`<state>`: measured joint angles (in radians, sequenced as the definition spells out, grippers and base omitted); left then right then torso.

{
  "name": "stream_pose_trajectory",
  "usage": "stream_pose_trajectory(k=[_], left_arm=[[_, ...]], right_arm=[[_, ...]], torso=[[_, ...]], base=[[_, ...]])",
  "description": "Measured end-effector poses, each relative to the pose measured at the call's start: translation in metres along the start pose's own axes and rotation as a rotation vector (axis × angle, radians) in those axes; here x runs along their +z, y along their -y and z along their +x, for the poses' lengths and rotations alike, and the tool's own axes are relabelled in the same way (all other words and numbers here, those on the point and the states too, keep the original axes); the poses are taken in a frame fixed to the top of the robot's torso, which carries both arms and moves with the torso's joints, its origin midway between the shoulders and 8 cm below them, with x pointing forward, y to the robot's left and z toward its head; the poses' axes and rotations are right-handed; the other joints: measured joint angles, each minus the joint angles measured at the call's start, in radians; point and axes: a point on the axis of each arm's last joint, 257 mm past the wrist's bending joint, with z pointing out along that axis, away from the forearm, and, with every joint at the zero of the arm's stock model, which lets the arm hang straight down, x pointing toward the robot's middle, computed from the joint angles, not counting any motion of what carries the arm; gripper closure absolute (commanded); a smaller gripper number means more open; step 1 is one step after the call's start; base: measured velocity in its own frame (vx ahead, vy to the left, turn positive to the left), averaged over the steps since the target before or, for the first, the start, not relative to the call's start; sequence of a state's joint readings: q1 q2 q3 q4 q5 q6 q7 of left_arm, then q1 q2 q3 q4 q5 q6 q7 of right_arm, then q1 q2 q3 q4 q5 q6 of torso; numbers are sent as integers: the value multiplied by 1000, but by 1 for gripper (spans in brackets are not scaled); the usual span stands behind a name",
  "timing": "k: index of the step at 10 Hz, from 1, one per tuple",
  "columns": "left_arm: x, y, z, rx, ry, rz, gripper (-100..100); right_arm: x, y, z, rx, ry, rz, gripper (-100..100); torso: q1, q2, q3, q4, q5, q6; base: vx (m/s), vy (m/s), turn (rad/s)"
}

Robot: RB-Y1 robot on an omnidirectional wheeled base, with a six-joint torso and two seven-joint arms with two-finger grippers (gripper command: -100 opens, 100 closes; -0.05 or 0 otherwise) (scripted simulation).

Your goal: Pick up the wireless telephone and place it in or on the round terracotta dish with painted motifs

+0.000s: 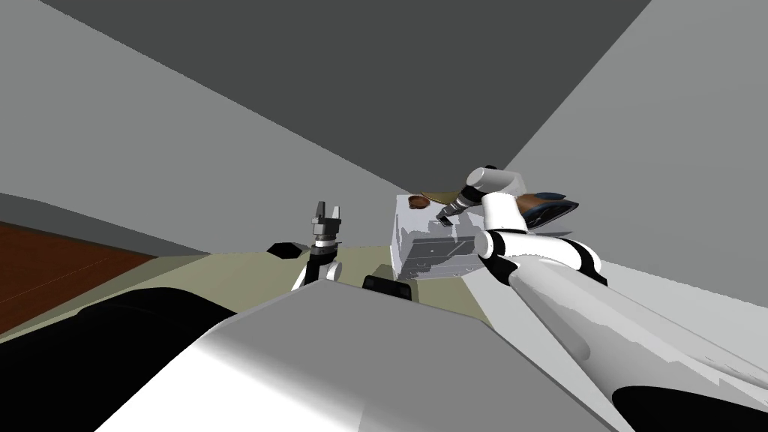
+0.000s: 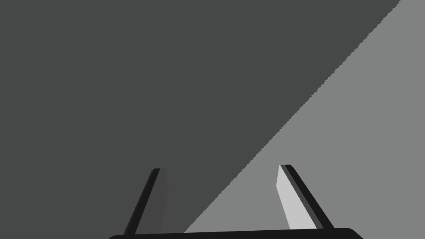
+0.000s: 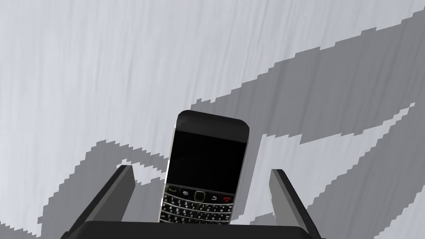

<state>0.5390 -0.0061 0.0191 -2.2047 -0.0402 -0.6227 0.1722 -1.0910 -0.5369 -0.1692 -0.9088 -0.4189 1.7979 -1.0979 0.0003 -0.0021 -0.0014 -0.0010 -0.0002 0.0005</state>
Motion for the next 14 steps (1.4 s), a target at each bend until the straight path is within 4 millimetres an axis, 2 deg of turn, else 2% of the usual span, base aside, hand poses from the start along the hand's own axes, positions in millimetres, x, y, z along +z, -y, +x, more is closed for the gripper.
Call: stream_pose_trajectory(k=[2,3,4,8,9,13,14], left_arm=[[0,0,0,0,0,0,0],[0,0,0,0,0,0,0],[0,0,0,0,0,0,0],[0,0,0,0,0,0,0],[0,0,0,0,0,0,0],[0,0,0,0,0,0,0],[0,0,0,0,0,0,0]], right_arm=[[-2,1,-14,18,47,19,-100],[-2,1,-15,19,52,21,0],[-2,1,-15,19,51,21,-100],[15,-7,-19,71,53,7,-100],[15,-7,-19,73,52,6,100],[15,-8,-19,75,52,5,100],[15,-7,-19,74,52,5,0]], torso=[[0,1,0,0,0,0],[-1,1,1,0,0,0],[-1,2,1,0,0,0],[-4,5,3,1,-1,0],[-3,4,2,1,-1,0],[-1,2,1,1,0,-1],[-1,2,1,1,0,0]], base=[[13,7,-7],[0,0,0],[-30,-24,184],[-39,-52,117],[-3,-6,-11],[0,0,0],[0,0,0]])
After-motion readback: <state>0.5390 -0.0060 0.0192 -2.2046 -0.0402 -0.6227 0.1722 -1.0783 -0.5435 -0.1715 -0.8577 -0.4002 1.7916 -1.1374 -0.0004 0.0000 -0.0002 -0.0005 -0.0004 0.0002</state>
